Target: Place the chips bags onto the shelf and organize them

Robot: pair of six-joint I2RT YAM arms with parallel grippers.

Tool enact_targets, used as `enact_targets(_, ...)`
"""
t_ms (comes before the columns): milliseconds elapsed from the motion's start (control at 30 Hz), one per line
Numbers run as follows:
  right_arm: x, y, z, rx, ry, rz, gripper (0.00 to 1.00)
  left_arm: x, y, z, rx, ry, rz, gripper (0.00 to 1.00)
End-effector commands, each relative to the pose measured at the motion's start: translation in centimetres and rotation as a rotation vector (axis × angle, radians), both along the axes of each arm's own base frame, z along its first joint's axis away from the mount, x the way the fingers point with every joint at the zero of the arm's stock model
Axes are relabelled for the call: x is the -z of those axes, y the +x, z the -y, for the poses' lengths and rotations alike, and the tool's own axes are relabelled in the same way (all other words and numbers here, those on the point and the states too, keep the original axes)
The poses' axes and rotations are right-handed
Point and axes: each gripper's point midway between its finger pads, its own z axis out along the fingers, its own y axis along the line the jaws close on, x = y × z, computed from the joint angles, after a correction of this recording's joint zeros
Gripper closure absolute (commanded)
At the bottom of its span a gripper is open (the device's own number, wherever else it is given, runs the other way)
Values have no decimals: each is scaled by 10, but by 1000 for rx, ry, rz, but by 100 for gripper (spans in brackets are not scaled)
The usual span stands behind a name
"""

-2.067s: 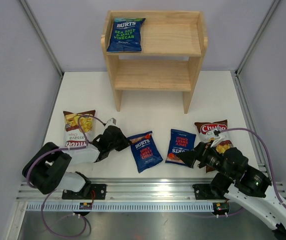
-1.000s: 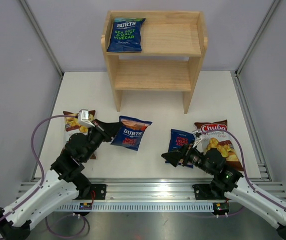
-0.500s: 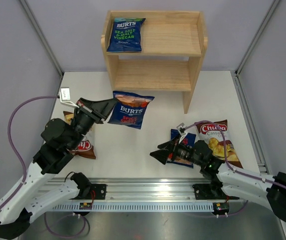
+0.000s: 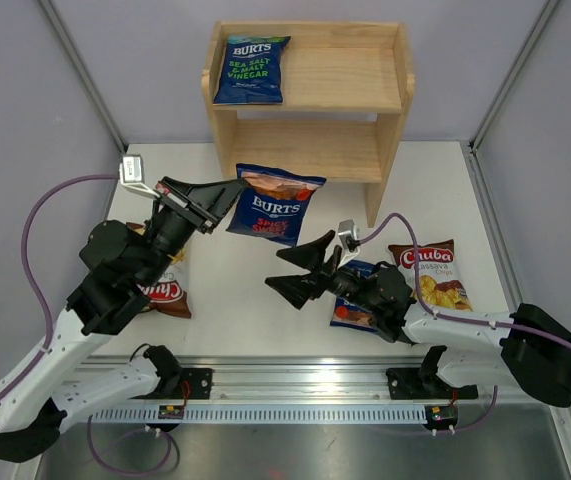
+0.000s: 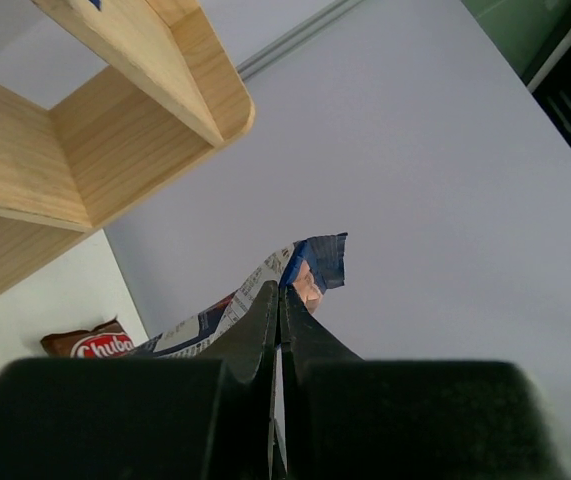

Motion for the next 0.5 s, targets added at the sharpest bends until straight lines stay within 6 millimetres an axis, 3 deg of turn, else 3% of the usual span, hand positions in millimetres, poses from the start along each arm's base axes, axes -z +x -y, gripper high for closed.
enact_targets(0,-64,9,11,120,169,169,5,-51,-20,-6,51,-153,84,100)
enact_targets(167,-86,6,15,131,208,213,6,-52,-26,5,84,-172,64,100)
enact_targets(367,-90,28,29,268,245,168,8,-56,-33,11,99,-189,55,100)
enact_targets(467,-95,18,31,236,269,208,13,-53,-35,12,100,-186,42,100)
